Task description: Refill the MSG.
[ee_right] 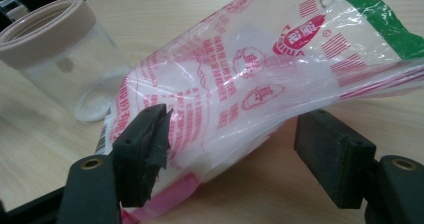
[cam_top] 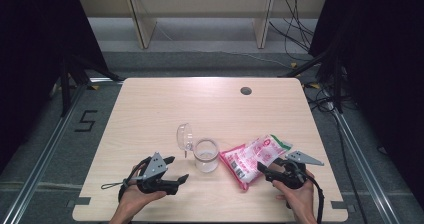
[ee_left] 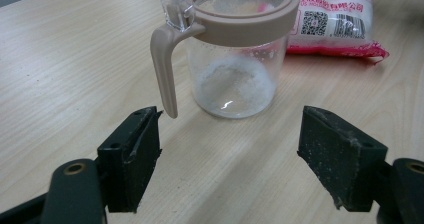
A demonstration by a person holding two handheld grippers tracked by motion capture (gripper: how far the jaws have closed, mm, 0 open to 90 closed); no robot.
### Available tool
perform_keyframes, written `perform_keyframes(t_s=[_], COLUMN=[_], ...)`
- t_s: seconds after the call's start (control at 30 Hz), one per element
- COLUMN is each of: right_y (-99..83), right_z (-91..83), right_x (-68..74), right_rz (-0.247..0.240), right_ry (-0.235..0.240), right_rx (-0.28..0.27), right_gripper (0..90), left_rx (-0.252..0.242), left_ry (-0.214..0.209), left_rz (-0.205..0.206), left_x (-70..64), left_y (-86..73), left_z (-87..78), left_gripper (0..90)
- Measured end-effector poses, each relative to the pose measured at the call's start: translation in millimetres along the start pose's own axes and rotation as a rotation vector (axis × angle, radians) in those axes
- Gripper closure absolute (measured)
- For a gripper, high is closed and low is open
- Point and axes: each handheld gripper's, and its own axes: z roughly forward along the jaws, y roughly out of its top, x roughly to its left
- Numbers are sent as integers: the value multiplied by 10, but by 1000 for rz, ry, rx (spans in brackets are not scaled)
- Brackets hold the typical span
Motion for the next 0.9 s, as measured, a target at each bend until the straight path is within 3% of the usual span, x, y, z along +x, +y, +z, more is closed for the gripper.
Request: perform_keyframes(t_s=[0.1,0.13,0.17,0.2,0.23,0.3,0.53,0.63,0.7,0.73,0.77,0.8,0.87,0.9], right_y=[27,33,50,49,63,70,103,115,122,125,129,125,128,130], right_z=[41,64,66,92,112,148,294,318,341,346,353,368,362,367], right_x=[-35,-41,-37,-29,-63,-53,-112,-115,-126,-103,-125,-125,-99,-110], right_rz=[-20,-26,-8,8,-15,41,24,42,16,39,10,29,53,31], right_ry=[-2,-1,-4,-13,-14,-21,-53,-48,-55,-53,-63,-46,-55,-55], right_rx=[-8,-19,-4,-14,-12,-8,-23,-46,-53,-43,-25,-39,-19,-22], right_gripper=[339,353,367,377,380,381,395,485,556,573,602,633,706,729], left_rx=[8,5,-1,11,10,-4,7,9,10,6,2,-7,0,9], left_ry=[-5,-2,-5,0,1,-1,-3,-3,4,-4,0,-5,-4,2], left_rz=[15,1,-14,-1,-2,-16,-4,0,4,-2,-3,-11,14,28], left_x=[8,1,-2,12,12,-4,1,12,18,20,18,10,27,39], left_y=[-8,-13,-18,-17,-16,-16,-17,-20,-17,-18,-20,-18,-14,-13], left_z=[14,20,28,22,21,27,26,22,18,20,19,22,17,13], left_gripper=[242,243,243,243,243,243,244,245,245,245,245,247,247,247])
